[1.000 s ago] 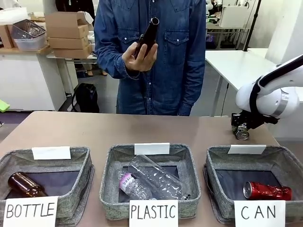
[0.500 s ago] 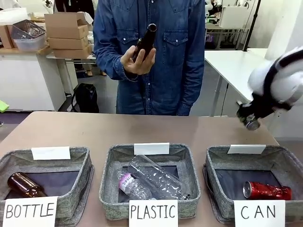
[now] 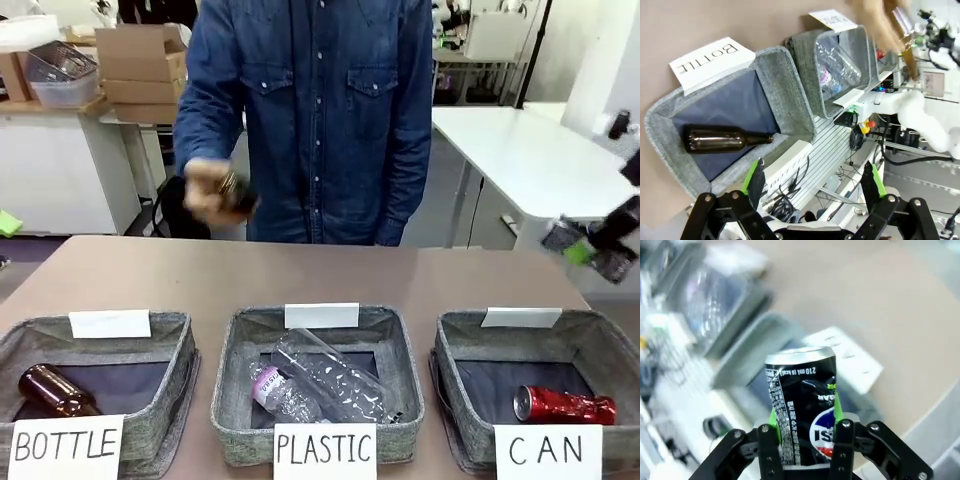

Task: Sort the can waste into the basket.
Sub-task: Pick up the can waste from the table and place it in the right Fabric basket.

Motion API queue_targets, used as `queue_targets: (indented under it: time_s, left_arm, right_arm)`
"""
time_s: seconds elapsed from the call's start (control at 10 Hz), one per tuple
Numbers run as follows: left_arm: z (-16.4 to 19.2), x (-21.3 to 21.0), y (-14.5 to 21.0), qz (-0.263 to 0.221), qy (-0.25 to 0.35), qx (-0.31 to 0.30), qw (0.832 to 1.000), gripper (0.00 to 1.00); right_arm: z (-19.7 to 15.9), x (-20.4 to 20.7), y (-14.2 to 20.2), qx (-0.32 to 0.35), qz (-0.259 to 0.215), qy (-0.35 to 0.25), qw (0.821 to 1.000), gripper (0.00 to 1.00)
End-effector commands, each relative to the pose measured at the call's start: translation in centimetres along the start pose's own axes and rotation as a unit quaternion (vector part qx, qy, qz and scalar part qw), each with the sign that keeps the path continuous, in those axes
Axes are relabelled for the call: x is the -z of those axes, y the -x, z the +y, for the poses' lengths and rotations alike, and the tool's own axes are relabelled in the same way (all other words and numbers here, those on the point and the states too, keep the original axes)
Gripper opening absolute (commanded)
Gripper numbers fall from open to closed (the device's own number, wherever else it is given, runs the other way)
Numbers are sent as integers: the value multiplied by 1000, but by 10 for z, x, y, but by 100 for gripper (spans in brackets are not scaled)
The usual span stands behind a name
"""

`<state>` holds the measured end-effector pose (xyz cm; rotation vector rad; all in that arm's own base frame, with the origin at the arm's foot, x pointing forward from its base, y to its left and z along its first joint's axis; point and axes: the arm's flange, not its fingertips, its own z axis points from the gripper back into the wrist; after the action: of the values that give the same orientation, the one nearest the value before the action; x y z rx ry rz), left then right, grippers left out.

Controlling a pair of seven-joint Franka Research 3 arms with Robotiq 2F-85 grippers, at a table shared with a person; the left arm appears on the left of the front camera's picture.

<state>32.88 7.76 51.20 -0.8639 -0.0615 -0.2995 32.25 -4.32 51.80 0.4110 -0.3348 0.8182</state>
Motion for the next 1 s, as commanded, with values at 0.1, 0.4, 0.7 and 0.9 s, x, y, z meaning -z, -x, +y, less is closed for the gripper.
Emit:
queue_targets:
  time_s: [0.1, 0.4, 0.7, 0.9]
  left_arm:
    - [2, -1, 2, 1, -2, 6, 1000, 100]
    - [2, -1, 2, 1, -2, 6, 1000, 100]
    - [2, -1, 2, 1, -2, 6, 1000, 100]
    - [2, -1, 2, 1, -2, 6, 1000, 100]
  right_arm:
    - [38, 2, 25, -268, 7, -71, 961, 0]
    - [50, 8, 37, -316, -10, -73, 946, 0]
    - [52, 9, 39, -310, -13, -63, 949, 0]
    - [51, 11, 41, -308, -12, -58, 950, 0]
